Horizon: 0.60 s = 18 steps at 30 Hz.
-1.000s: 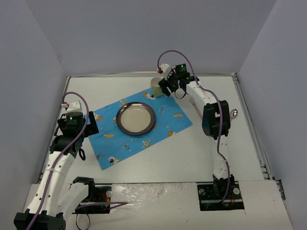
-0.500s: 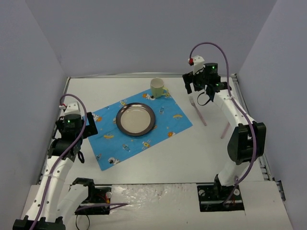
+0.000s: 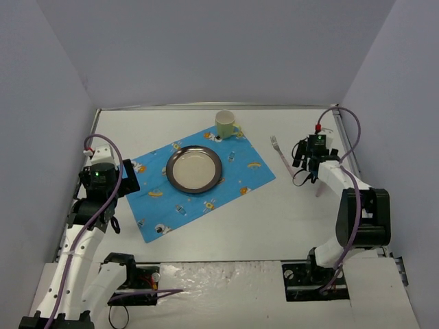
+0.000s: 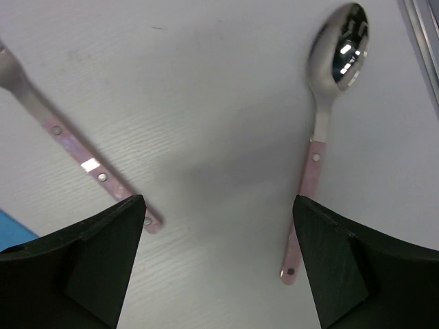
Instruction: Set the dinner table for one person
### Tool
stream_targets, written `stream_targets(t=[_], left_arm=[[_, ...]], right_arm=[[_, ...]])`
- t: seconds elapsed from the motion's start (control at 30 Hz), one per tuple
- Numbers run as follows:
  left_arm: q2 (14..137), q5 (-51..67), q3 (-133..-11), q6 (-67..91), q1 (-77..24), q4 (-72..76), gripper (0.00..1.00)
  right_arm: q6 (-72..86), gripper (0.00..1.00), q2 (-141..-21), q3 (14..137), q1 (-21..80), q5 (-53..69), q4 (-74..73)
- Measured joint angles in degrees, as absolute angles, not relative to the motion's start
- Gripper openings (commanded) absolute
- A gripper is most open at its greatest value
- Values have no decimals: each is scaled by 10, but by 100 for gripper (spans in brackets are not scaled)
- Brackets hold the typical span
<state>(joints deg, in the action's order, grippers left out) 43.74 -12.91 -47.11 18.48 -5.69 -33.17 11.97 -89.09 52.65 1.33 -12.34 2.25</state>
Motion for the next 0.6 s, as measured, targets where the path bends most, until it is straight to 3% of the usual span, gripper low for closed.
stream_targets(t=[0.6], left_arm=[[413, -121, -471, 185, -68, -332, 97]], right_arm=[[210, 74, -835, 431, -94, -123, 40]])
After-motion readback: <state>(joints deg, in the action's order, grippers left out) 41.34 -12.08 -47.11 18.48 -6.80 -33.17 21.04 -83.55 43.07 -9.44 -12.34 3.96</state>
